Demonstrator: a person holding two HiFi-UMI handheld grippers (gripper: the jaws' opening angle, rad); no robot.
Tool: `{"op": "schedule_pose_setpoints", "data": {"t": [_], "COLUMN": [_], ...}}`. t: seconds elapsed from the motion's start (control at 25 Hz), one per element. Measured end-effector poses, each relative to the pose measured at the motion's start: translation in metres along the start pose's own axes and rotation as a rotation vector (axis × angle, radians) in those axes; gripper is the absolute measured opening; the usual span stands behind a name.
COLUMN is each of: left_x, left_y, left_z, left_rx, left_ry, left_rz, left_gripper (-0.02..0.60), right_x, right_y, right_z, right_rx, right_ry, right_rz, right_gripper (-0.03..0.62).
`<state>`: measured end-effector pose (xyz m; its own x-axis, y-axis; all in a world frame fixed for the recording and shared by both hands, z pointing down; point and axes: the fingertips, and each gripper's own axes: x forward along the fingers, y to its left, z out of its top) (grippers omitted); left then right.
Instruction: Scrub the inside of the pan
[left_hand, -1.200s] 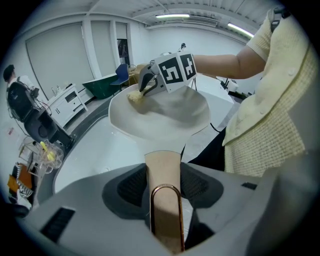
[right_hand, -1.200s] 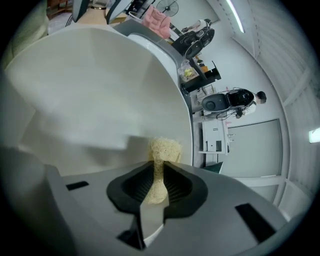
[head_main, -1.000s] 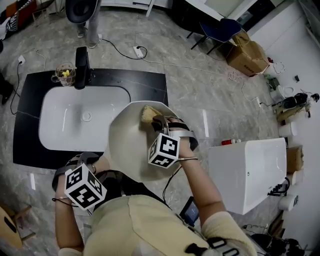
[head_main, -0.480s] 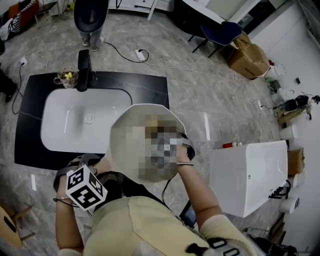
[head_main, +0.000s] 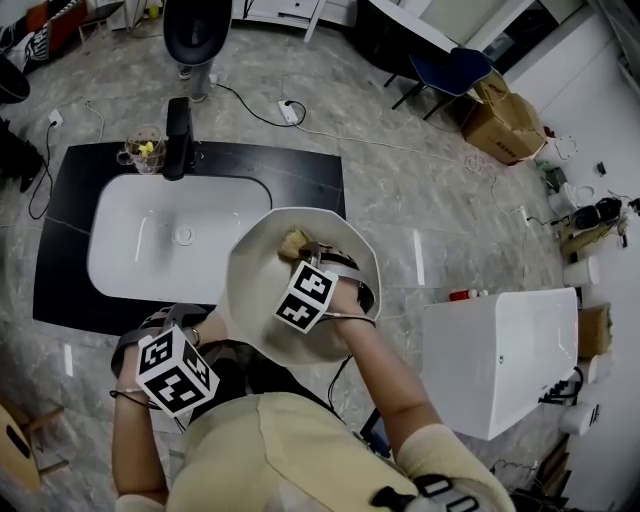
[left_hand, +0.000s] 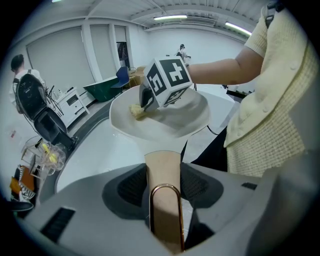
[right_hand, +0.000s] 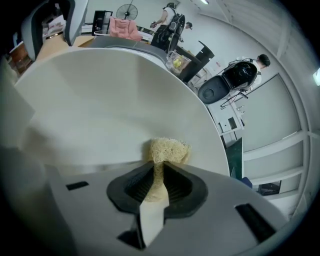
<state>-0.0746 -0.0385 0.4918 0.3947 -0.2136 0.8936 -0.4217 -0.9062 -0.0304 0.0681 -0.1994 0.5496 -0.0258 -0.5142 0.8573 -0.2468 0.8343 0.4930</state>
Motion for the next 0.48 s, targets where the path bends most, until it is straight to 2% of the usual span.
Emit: {"op": "schedule_pose_setpoints", "data": {"t": [0.16, 0.48], "left_x": [0.0, 0.0], "left_y": [0.0, 0.0], "left_z": [0.0, 0.0], "left_rx": [-0.003, -0.004], "left_ry": [-0.005, -0.001], "left_rz": [0.005, 0.007], "left_gripper": [0.21, 0.21], "right_x": [-0.003, -0.023], "right_y": [0.009, 0.049], "right_z": [0.021, 0.051], "right_rx": [-0.058, -0.215], "right_ry": [-0.055, -0.187], "right_rz": [0.01, 0.13], "right_gripper": [0.069, 0.069]}}
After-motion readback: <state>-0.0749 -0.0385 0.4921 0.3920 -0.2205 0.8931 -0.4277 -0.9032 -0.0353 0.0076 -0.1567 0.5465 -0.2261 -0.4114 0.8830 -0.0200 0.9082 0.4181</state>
